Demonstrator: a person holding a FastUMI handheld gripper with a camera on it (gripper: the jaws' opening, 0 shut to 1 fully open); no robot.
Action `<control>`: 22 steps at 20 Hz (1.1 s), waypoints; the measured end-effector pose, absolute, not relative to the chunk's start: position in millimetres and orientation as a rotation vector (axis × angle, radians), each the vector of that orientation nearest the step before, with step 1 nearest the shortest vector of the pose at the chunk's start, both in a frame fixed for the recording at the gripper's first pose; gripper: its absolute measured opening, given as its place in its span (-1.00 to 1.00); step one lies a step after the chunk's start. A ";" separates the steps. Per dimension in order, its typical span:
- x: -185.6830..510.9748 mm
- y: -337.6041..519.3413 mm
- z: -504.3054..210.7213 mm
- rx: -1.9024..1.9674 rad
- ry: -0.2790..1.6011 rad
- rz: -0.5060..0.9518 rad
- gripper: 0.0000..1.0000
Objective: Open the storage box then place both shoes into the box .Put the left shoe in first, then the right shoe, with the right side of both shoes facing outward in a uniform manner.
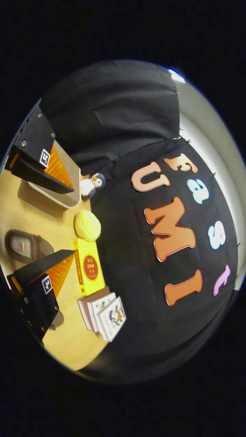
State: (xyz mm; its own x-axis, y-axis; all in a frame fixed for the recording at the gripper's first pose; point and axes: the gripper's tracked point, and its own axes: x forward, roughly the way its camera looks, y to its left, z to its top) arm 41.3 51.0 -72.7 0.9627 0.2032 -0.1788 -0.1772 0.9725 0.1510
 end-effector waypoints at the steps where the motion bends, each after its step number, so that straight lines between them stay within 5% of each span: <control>1: 45.9 58.2 -84.6 0.194 0.238 0.230 0.97; 13: 69.6 131.2 -174.3 0.733 0.662 0.576 0.97; 22: 71.1 157.5 -203.4 0.834 0.794 0.716 0.95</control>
State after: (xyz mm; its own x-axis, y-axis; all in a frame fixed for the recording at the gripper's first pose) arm 71.1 157.5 -203.4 0.5111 0.7991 -0.3167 -0.2324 0.4832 0.8441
